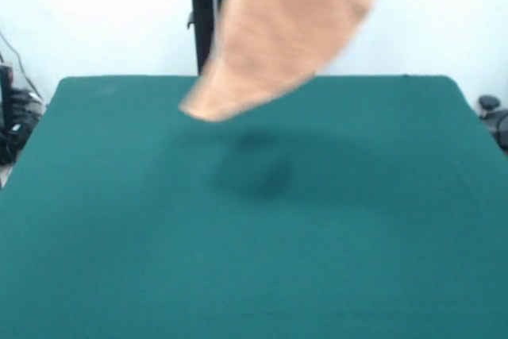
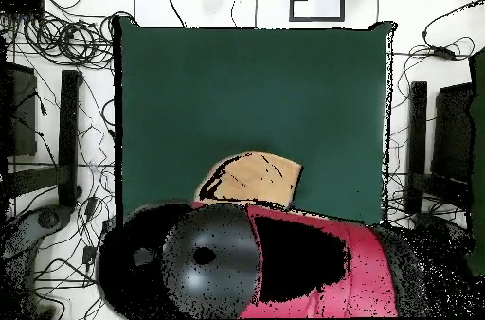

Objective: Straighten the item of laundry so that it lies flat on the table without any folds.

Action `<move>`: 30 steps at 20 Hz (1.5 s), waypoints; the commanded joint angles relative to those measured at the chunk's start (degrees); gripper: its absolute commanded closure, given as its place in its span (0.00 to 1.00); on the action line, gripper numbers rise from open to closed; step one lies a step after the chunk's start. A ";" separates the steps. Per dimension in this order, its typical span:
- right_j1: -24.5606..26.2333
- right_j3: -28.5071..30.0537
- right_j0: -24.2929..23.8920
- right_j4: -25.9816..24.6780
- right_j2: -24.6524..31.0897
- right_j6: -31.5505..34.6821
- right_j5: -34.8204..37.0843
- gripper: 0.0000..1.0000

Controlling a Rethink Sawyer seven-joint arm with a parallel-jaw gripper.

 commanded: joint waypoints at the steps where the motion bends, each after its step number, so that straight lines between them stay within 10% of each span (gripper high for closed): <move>1: 2.22 7.42 2.70 2.67 -1.18 14.95 -6.06 1.00; 11: 3.03 13.21 -8.41 5.29 -1.31 -6.49 -12.96 1.00; 30: 4.80 12.73 -19.96 4.86 5.70 -16.56 -12.64 1.00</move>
